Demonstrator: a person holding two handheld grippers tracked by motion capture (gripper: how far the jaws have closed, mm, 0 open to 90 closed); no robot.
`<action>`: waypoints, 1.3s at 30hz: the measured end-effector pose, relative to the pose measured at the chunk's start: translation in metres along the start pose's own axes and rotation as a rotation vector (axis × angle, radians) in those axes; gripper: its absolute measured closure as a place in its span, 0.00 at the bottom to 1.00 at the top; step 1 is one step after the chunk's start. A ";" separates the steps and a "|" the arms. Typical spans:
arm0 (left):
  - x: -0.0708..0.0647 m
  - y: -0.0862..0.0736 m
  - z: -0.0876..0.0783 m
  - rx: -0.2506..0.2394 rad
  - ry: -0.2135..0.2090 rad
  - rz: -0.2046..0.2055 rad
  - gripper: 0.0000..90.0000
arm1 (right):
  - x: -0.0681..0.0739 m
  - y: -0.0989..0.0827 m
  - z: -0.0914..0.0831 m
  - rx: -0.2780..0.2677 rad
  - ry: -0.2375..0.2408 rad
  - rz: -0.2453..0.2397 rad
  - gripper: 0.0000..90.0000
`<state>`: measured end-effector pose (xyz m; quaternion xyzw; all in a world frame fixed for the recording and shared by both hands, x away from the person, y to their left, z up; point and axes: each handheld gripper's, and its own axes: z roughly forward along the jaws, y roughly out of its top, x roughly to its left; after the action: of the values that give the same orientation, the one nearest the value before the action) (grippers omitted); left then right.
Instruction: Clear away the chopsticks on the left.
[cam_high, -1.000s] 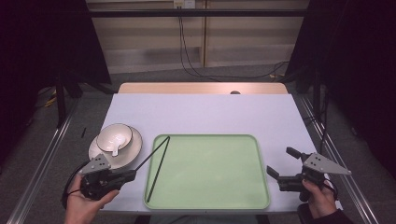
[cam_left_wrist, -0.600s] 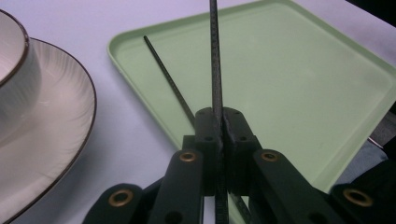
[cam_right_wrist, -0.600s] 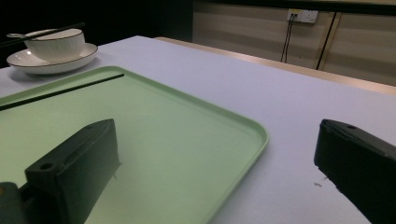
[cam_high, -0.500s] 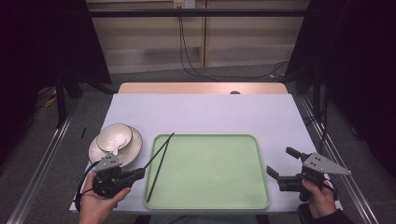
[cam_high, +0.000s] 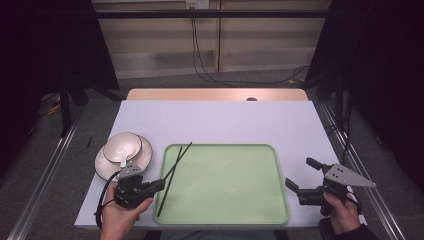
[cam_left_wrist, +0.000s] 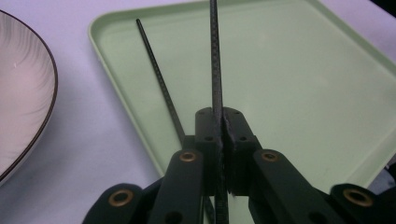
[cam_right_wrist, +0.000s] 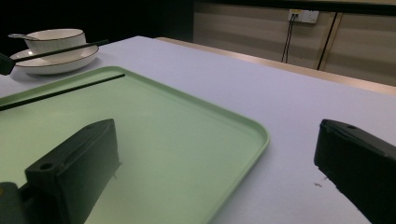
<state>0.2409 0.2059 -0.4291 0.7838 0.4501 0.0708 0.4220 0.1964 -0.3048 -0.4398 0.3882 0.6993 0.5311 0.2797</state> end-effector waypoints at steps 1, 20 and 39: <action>0.000 0.001 0.000 0.004 0.013 -0.005 0.96 | 0.000 0.000 0.000 -0.003 0.003 0.000 0.00; -0.008 0.002 0.033 0.107 0.170 -0.132 0.96 | 0.000 0.000 0.000 0.003 0.009 0.001 0.00; -0.015 0.001 0.059 0.156 0.191 -0.163 0.95 | 0.000 0.000 0.001 0.003 0.013 -0.002 0.00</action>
<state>0.2621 0.1589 -0.4619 0.7647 0.5545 0.0751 0.3195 0.1967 -0.3044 -0.4402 0.3845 0.7022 0.5323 0.2752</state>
